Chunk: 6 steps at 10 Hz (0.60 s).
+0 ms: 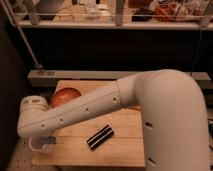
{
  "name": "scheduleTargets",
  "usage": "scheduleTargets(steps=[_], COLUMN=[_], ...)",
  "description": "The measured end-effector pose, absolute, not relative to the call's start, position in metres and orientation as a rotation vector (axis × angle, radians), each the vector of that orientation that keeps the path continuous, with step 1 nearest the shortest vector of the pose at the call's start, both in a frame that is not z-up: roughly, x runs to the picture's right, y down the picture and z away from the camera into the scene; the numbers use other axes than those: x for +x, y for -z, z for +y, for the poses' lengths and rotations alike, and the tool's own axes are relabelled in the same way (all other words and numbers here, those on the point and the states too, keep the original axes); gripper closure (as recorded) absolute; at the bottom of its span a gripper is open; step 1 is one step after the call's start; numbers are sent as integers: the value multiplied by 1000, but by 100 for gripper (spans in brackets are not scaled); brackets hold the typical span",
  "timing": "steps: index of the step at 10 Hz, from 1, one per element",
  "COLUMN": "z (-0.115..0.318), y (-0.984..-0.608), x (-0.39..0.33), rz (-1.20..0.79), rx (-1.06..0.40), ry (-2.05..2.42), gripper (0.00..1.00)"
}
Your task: Place the white sponge in the ceramic cup
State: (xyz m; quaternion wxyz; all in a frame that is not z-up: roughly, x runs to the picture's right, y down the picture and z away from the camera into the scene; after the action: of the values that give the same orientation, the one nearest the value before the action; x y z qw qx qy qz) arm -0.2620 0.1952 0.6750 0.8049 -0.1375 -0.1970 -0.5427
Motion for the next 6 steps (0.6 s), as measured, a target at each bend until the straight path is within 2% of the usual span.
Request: scheduleTargets(steps=[2,4,5,6], z=[194,193,191,190], y=[-674,-673,-674,-674], x=[-266,-270,-270,-272], rz=[-426,-427,-425,-424], rx=[-288,-283,-280,-277], ry=[1161,1161,1158,1158], gripper=[79,61,56,56])
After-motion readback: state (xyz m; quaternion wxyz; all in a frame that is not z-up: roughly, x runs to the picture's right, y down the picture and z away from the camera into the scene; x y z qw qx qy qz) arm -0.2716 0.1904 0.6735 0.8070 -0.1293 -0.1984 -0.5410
